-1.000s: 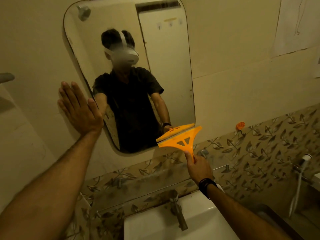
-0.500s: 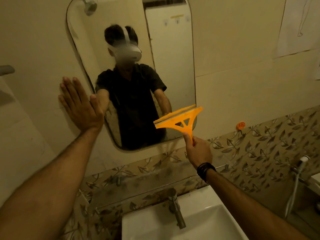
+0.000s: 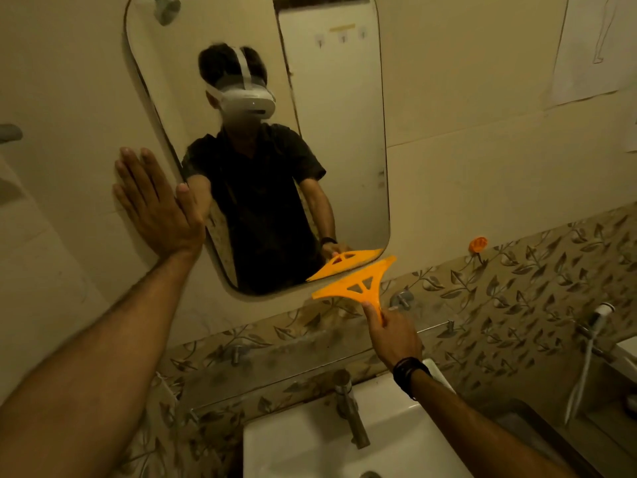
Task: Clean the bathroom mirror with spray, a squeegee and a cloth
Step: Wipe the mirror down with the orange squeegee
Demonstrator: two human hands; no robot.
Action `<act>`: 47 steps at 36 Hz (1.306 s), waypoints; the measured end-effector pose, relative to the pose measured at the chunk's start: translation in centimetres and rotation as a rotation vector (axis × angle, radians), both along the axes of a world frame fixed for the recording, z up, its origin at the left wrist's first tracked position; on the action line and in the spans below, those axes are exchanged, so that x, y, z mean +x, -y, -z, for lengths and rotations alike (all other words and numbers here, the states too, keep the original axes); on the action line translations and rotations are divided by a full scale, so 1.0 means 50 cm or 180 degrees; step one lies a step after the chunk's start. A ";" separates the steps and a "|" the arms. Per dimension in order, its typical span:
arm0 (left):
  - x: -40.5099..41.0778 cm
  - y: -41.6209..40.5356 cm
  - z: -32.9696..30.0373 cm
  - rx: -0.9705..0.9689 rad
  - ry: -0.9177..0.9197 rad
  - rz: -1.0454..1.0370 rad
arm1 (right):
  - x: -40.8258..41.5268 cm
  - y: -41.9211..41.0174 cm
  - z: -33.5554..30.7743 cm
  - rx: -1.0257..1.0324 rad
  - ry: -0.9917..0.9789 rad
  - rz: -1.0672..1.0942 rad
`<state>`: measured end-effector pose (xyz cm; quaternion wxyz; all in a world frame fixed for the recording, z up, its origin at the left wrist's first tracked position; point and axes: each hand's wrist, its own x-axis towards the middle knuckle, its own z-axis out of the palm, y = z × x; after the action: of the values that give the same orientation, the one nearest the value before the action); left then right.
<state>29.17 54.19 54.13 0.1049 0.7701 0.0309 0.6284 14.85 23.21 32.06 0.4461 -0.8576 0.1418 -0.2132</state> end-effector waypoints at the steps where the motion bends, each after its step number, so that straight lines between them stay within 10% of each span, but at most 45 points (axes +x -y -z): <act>1: 0.001 -0.001 0.000 0.0001 0.0009 -0.0002 | -0.006 -0.003 -0.001 0.0022 0.0012 0.0042; 8: 0.004 0.000 0.000 0.0002 0.0008 0.0044 | -0.016 -0.055 -0.047 -0.0337 0.0910 -0.0159; 18: 0.004 -0.002 0.002 0.0034 -0.0009 0.0025 | 0.026 -0.126 -0.123 -0.2715 0.0913 -0.0906; 47: 0.002 -0.004 0.003 0.0109 0.0019 -0.0060 | 0.015 0.153 -0.026 -0.2348 -0.0318 0.0136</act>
<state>29.26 54.41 54.00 0.0858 0.7696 0.0271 0.6321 15.59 15.56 33.37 0.0950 -0.9669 0.0949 -0.2171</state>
